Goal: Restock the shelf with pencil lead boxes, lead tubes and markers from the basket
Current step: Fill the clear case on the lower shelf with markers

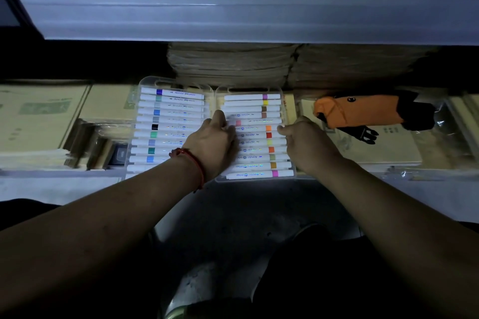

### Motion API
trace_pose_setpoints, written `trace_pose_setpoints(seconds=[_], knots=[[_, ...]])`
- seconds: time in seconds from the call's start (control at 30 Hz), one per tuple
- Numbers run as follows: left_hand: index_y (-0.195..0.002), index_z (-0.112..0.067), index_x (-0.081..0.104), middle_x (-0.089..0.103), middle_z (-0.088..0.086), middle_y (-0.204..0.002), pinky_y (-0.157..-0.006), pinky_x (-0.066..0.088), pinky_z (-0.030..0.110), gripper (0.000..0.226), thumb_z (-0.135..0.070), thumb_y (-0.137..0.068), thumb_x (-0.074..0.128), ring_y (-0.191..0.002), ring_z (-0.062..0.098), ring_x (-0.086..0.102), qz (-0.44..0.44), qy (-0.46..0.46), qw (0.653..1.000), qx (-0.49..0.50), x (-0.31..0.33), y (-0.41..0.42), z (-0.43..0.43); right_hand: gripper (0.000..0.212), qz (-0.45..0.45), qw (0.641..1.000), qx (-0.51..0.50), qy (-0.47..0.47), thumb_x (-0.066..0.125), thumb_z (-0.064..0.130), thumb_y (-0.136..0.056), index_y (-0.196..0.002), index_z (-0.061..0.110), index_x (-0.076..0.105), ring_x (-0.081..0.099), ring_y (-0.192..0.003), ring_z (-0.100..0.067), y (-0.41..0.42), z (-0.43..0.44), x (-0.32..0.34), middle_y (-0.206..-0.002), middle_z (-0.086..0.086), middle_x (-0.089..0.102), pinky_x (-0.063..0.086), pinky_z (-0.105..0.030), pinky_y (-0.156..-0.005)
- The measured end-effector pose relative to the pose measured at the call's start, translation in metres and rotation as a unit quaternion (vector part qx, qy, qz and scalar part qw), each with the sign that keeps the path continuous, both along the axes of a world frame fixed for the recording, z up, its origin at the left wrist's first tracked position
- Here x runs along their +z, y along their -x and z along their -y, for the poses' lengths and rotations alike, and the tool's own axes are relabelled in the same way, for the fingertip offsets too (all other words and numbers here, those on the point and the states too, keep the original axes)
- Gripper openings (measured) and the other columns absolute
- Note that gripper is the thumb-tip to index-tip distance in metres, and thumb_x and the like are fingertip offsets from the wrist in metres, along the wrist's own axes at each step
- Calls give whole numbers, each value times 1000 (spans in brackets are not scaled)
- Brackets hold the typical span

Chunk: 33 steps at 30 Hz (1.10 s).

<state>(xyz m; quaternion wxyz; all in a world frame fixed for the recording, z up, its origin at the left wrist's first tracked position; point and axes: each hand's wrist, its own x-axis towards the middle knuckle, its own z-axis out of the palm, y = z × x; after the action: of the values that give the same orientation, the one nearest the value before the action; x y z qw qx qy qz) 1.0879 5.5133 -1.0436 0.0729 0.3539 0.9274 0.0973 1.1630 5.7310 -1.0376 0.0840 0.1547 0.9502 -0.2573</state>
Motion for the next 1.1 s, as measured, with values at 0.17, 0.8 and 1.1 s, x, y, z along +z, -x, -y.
trace_pose_setpoints(seconds=[0.17,0.8,1.1], knots=[[-127,-9,58,50,20,-129,-85,54,45,38,-29,-97,47,-103,38,60,48,-1,998,31,1,3,-2,44,-11,1000,2,-6,51,12,-100,-143,18,54,56,-121,-28,-2,6,3,-140,-9,48,52,-44,-99],[-105,-23,72,66,5,-87,-68,49,26,17,-36,-96,66,-76,19,65,127,-205,958,152,4,27,-7,30,-25,1000,1,8,52,16,-98,-127,21,57,60,-106,-26,2,4,2,-129,-10,51,55,-42,-88],[-86,-24,70,65,-12,-64,-58,41,12,13,-30,-97,65,-57,0,58,165,-315,914,193,21,32,-10,30,-34,999,-4,8,52,13,-98,-126,18,60,60,-110,-25,3,4,5,-128,-9,56,55,-41,-90]])
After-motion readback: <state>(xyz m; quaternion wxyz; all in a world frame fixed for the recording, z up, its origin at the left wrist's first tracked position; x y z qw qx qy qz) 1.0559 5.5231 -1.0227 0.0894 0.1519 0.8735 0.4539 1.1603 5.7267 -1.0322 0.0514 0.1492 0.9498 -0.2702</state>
